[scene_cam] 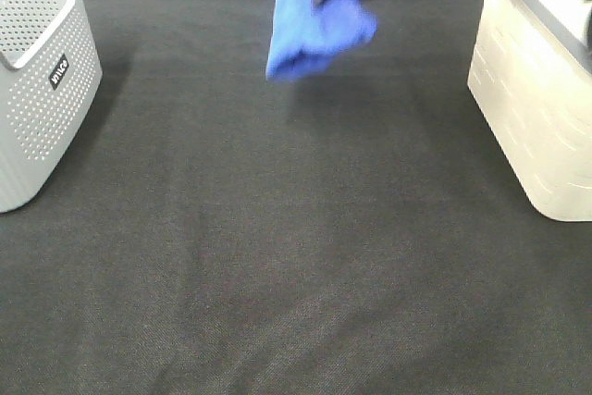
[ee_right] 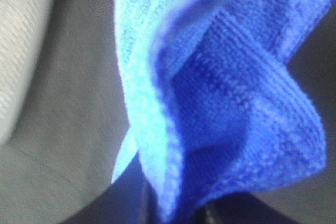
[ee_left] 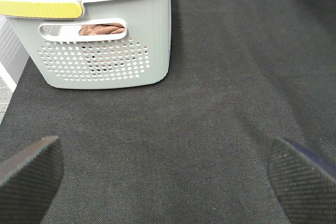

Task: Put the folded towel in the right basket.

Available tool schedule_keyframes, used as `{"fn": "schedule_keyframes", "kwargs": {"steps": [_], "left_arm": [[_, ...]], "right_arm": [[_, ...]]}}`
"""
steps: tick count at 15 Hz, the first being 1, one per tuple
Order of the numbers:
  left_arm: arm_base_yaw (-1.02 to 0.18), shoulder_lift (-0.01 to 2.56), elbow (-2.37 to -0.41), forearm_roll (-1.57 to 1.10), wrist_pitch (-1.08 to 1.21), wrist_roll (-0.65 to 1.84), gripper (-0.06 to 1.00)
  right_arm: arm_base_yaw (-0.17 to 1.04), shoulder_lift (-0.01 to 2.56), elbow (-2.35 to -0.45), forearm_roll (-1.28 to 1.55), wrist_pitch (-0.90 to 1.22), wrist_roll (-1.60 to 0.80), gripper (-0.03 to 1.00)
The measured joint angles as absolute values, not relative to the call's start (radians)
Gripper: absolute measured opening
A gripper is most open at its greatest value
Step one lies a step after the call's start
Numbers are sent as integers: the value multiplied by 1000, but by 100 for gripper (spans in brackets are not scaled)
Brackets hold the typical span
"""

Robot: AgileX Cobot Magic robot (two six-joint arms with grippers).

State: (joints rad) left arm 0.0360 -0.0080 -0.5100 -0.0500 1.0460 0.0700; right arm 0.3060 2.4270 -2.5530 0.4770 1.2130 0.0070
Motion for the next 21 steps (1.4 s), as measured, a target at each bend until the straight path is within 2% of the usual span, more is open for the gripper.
{"fn": "schedule_keyframes", "kwargs": {"steps": [2, 3, 7, 10, 13, 14, 15, 16, 17, 21], "left_arm": [[36, -8, -510, -50, 1046, 70, 99], [36, -8, -510, -50, 1046, 70, 99], [36, -8, -510, -50, 1046, 70, 99], [36, -8, -510, -49, 1046, 70, 99], [36, -8, -510, -49, 1046, 70, 99], [36, -8, -510, -49, 1046, 70, 99], [36, -8, -510, -49, 1046, 70, 99], [36, -8, -510, -49, 1046, 70, 99], [36, -8, -510, -49, 1046, 70, 99], [36, -8, -510, -49, 1046, 70, 99]], "right_arm": [[233, 2317, -2554, 429, 1216, 8, 16], [233, 2317, -2554, 429, 1216, 8, 16], [-70, 2136, -2539, 346, 1215, 11, 16], [-252, 2120, -2349, 319, 1215, 11, 16], [-279, 2120, -2172, 215, 1223, 11, 18], [-278, 2125, -2142, 165, 1225, 20, 32], [-277, 2131, -2133, 135, 1226, 27, 59], [-277, 2132, -2132, 124, 1226, 27, 80], [-277, 2131, -2132, 132, 1226, 27, 92], [-237, 2101, -2131, 135, 1226, 27, 96]]}}
